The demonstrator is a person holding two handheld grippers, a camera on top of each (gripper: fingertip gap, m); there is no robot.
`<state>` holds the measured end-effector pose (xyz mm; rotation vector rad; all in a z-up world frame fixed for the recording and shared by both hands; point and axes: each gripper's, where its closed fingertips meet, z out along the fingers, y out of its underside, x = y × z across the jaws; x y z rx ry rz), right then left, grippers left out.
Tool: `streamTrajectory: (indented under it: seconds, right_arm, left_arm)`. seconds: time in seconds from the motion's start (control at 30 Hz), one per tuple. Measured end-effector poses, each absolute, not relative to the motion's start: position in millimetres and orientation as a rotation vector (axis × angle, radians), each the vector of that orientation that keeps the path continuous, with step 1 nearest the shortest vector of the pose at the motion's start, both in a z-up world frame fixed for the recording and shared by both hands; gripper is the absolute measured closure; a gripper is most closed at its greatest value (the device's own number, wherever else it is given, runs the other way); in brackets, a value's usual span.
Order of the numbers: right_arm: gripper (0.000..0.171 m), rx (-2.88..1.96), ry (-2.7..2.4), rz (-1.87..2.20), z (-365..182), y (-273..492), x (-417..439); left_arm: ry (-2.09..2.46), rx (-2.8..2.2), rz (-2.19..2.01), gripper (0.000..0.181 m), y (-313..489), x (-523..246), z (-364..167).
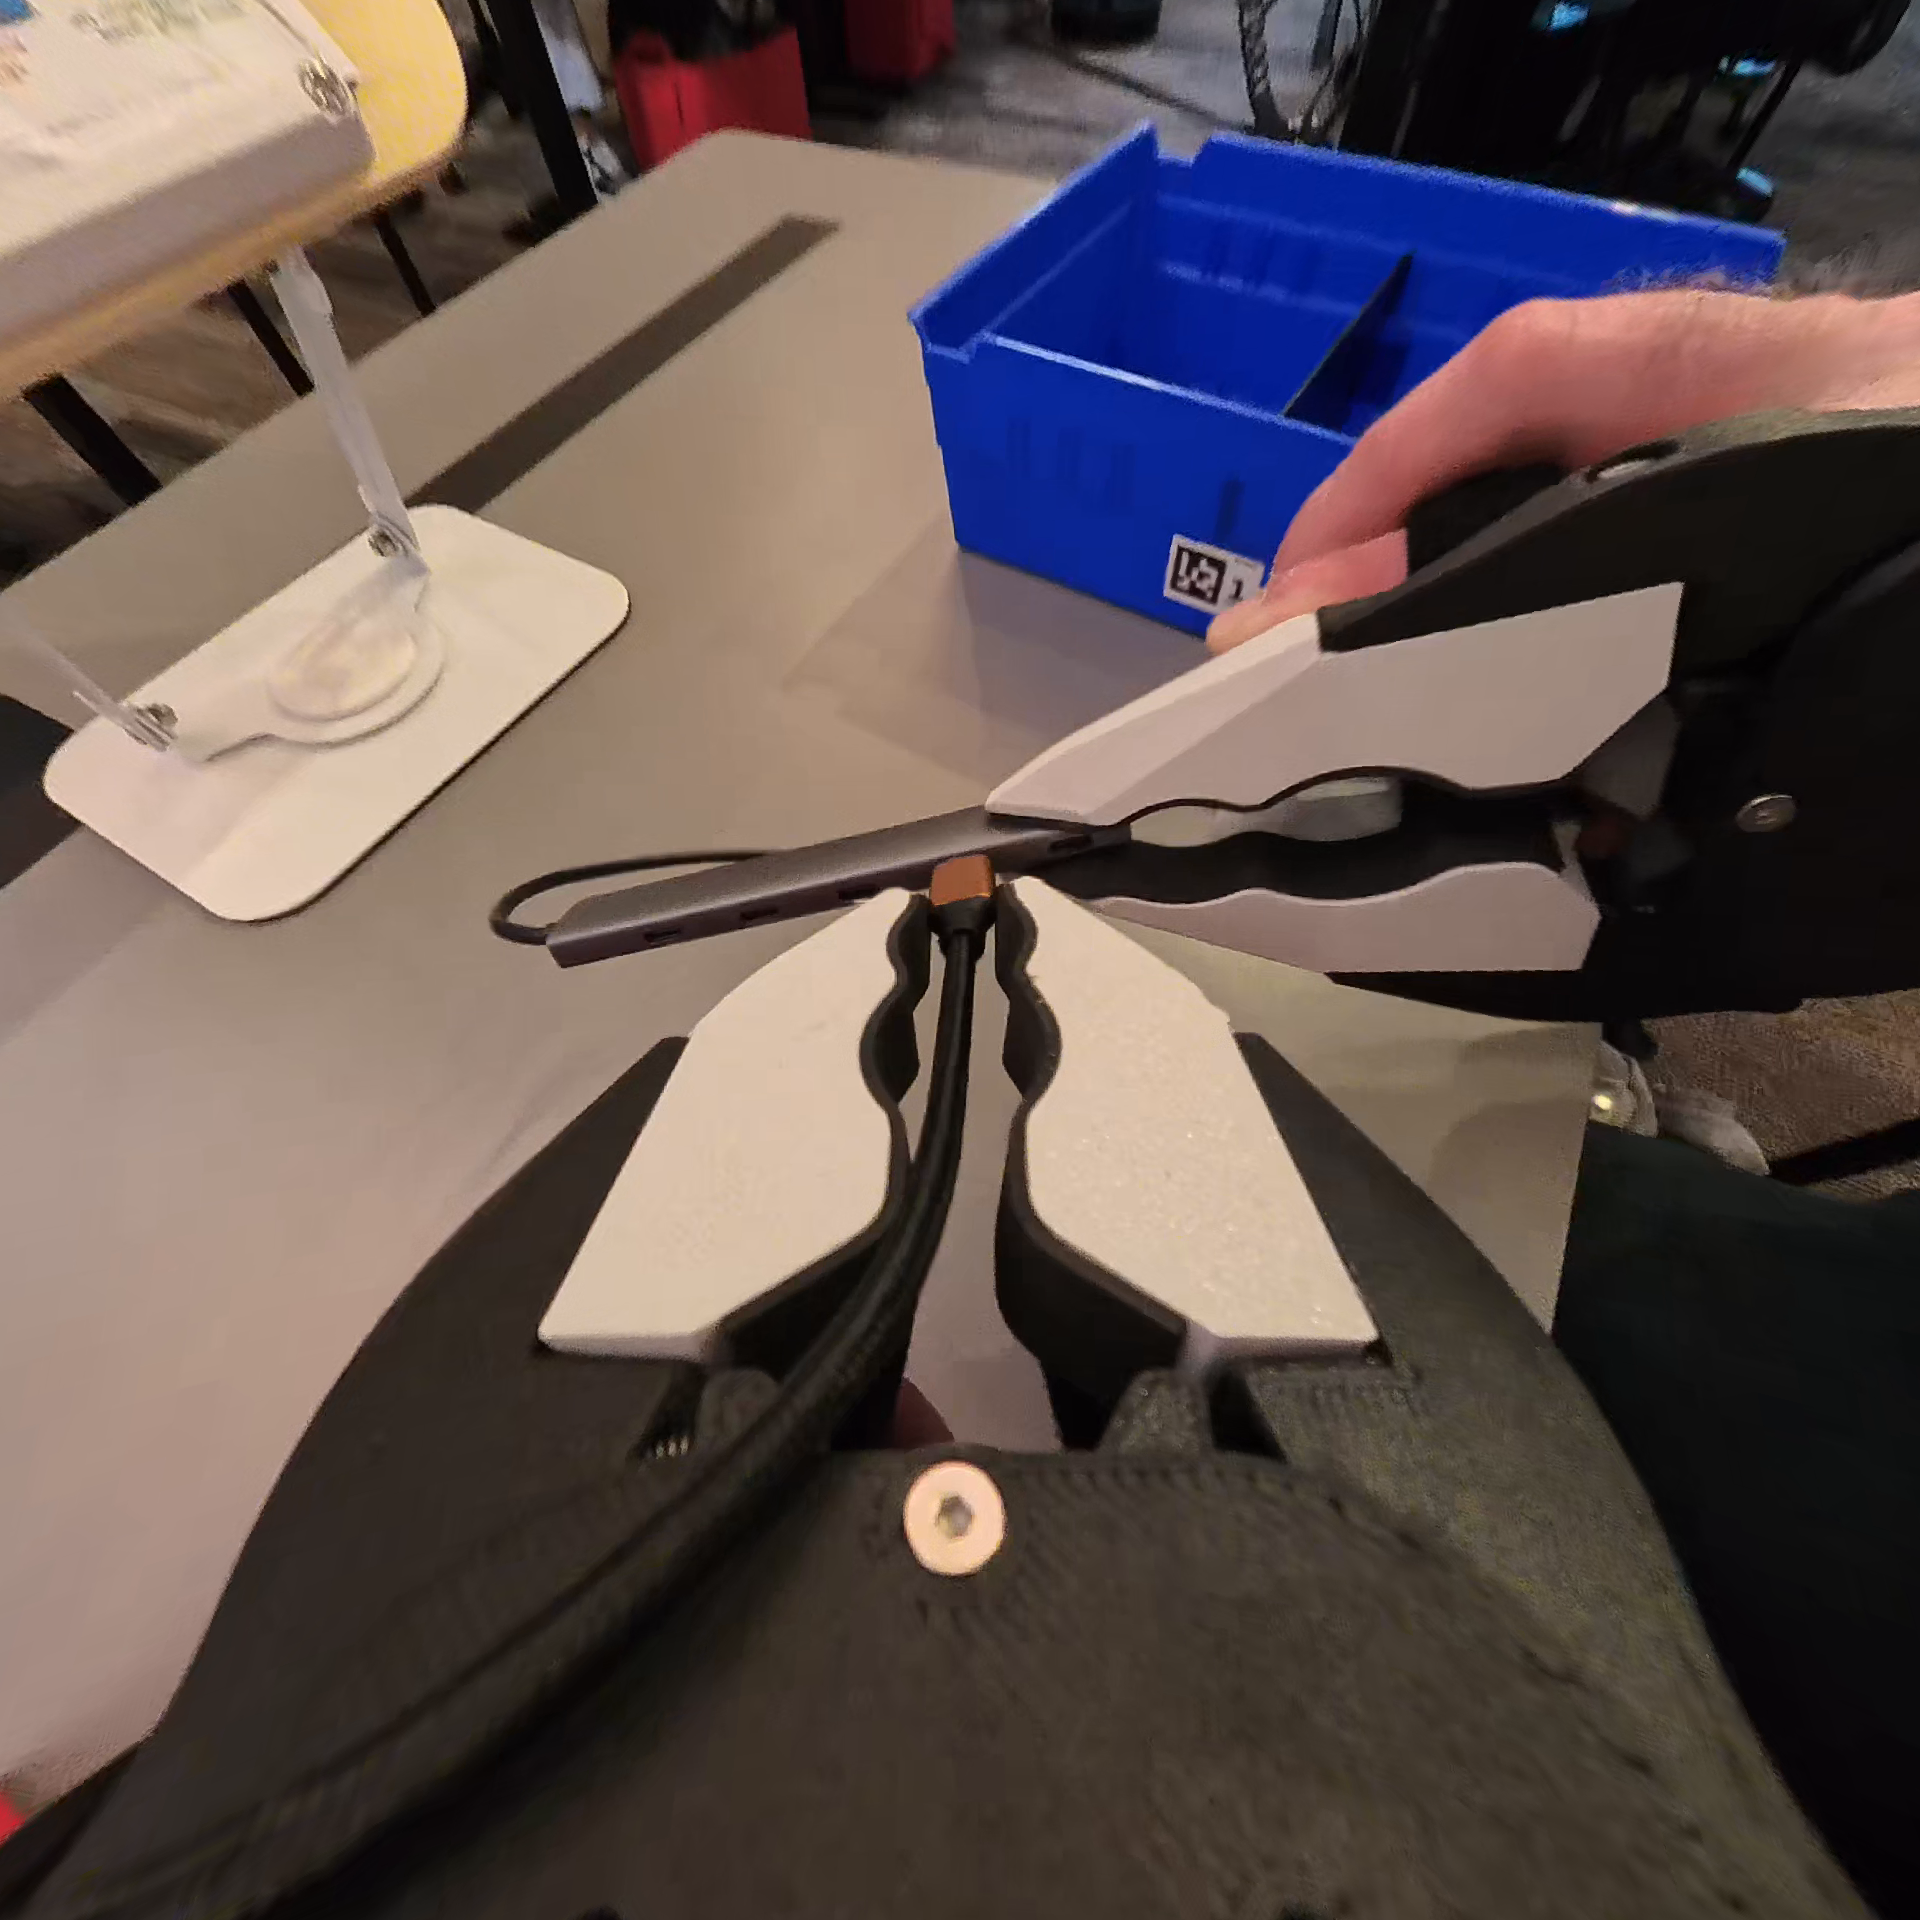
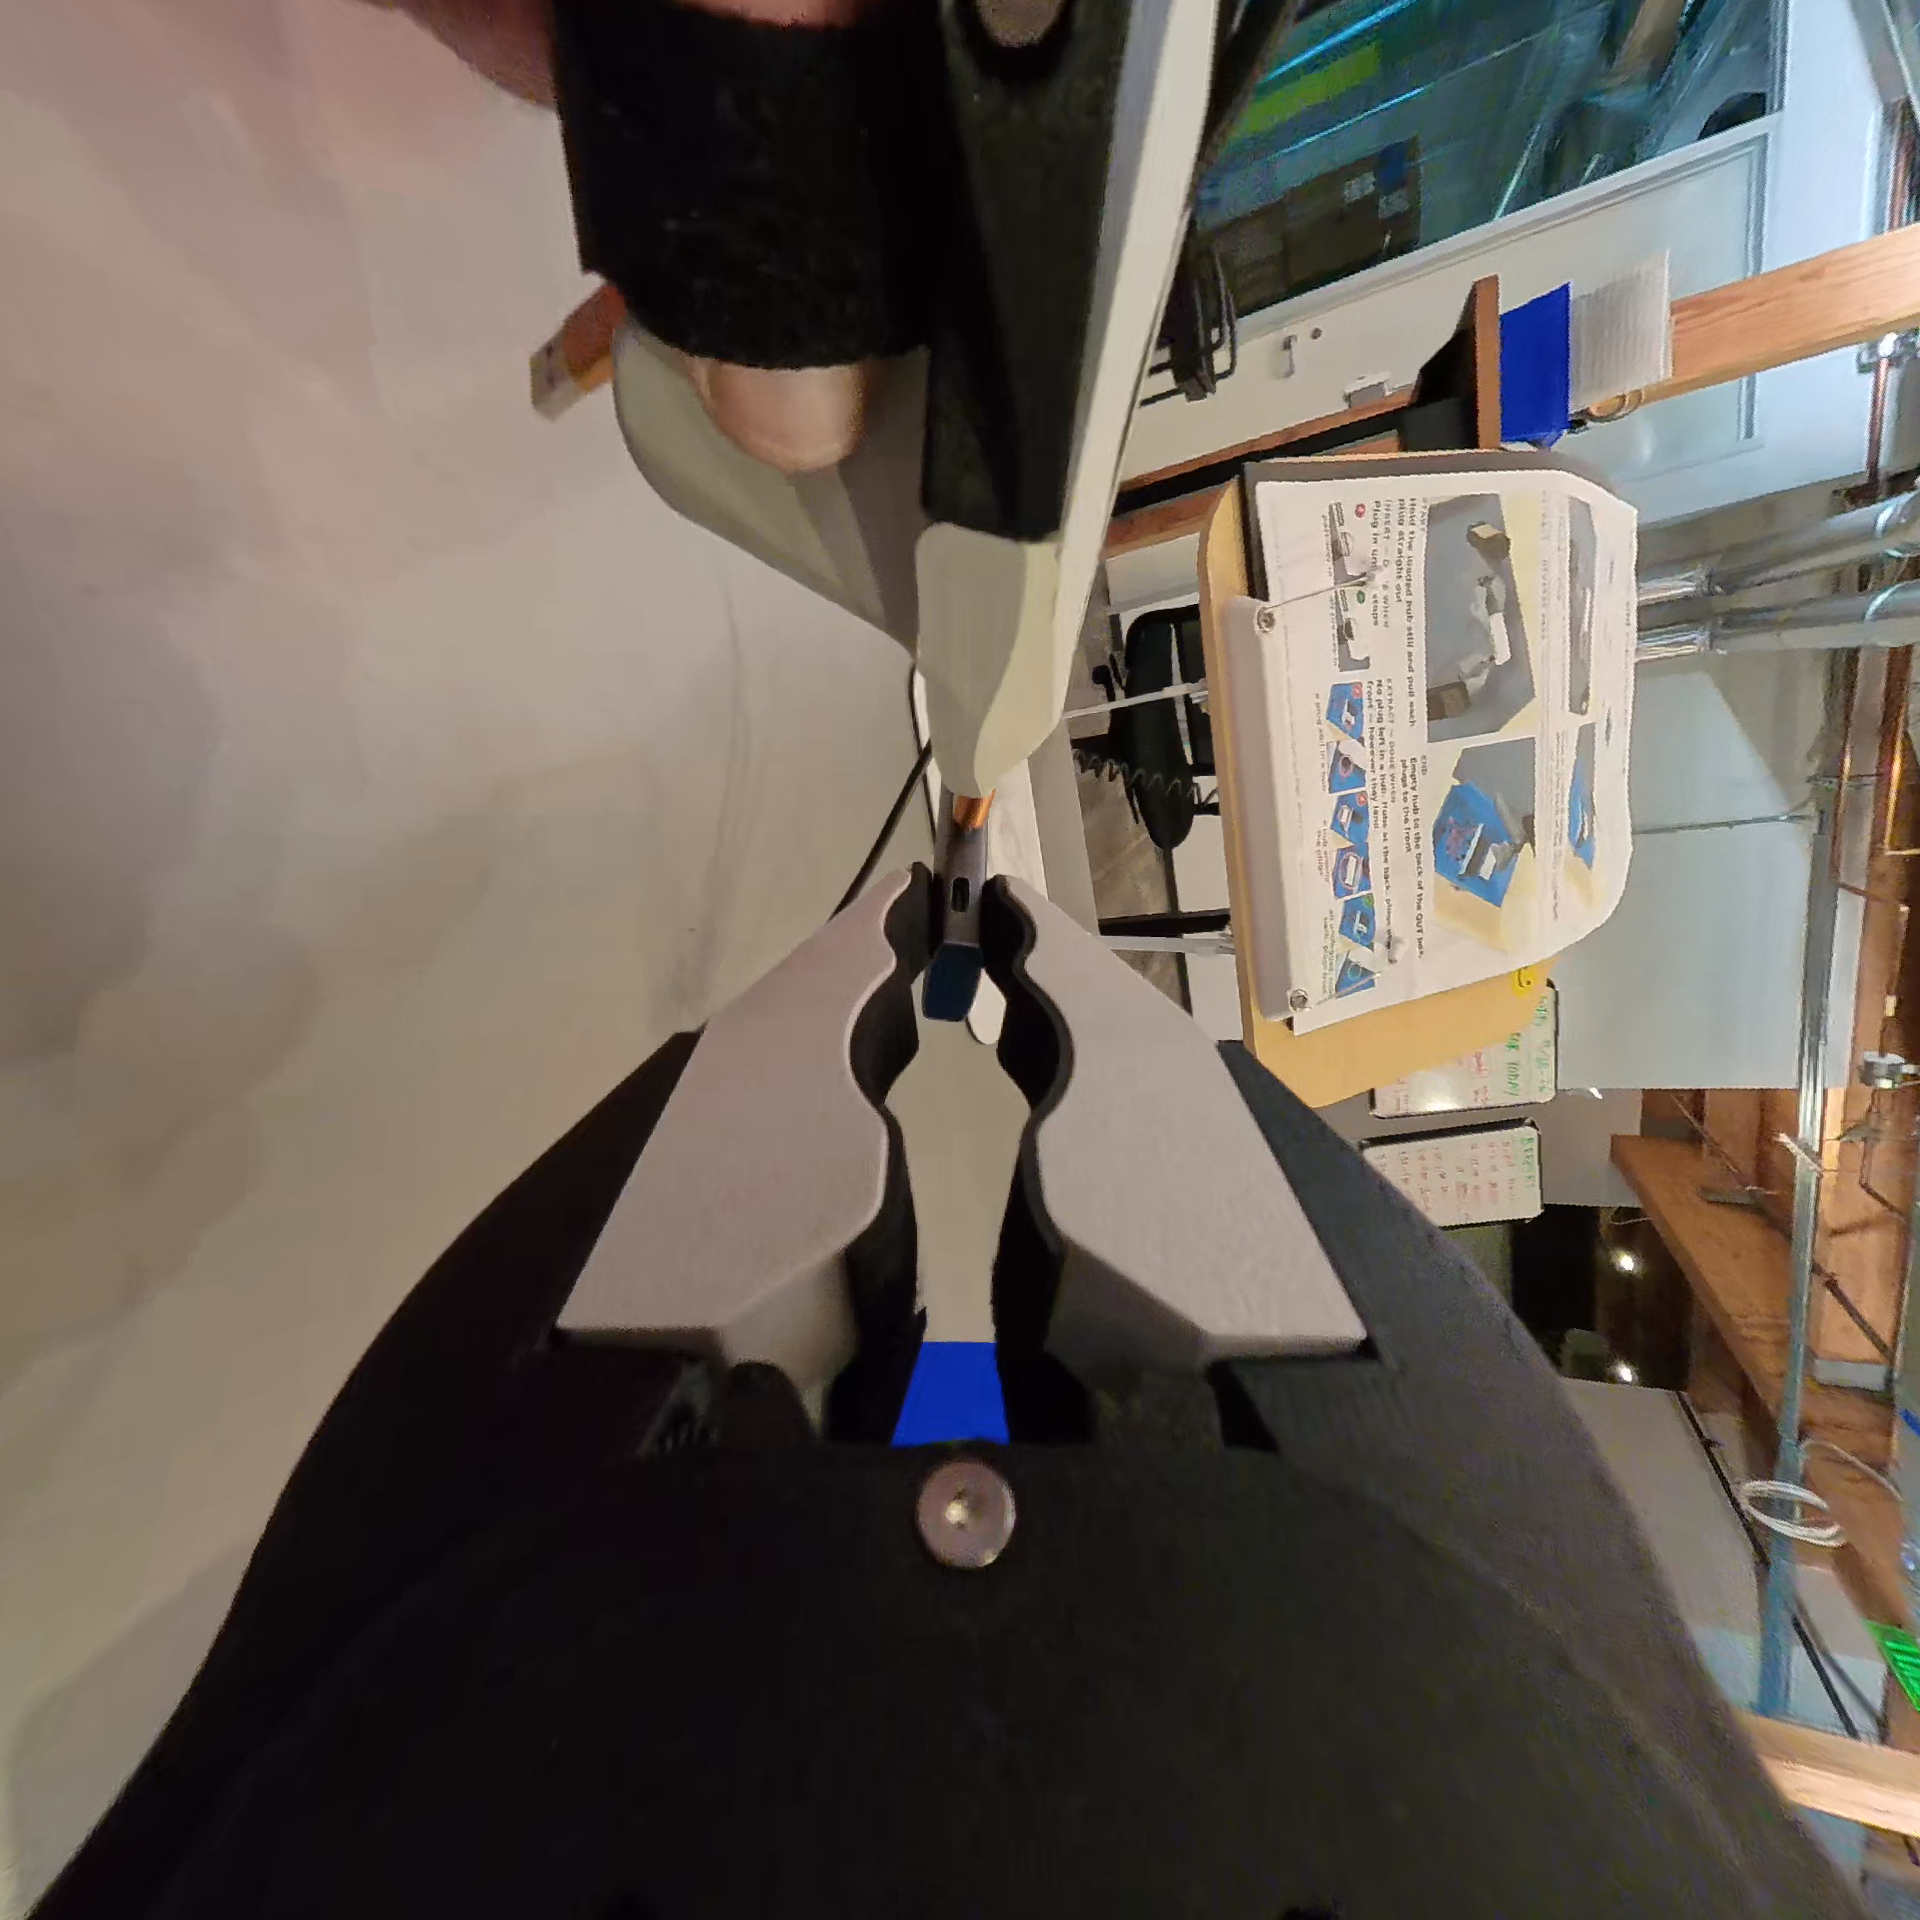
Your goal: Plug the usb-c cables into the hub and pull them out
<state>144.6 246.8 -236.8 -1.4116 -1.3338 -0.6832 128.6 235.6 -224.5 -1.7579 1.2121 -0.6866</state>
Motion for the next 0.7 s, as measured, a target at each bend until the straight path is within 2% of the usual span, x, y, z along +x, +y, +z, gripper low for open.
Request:
streamTrajectory:
  seconds: [0.7]
  right_arm:
    - [0.164, -1.375, -1.313, -0.718, -228.4, 244.1, 144.9]
  left_arm:
    - [1.081, -1.700, -0.797, 0.170, 232.7, 132.0, -215.3]
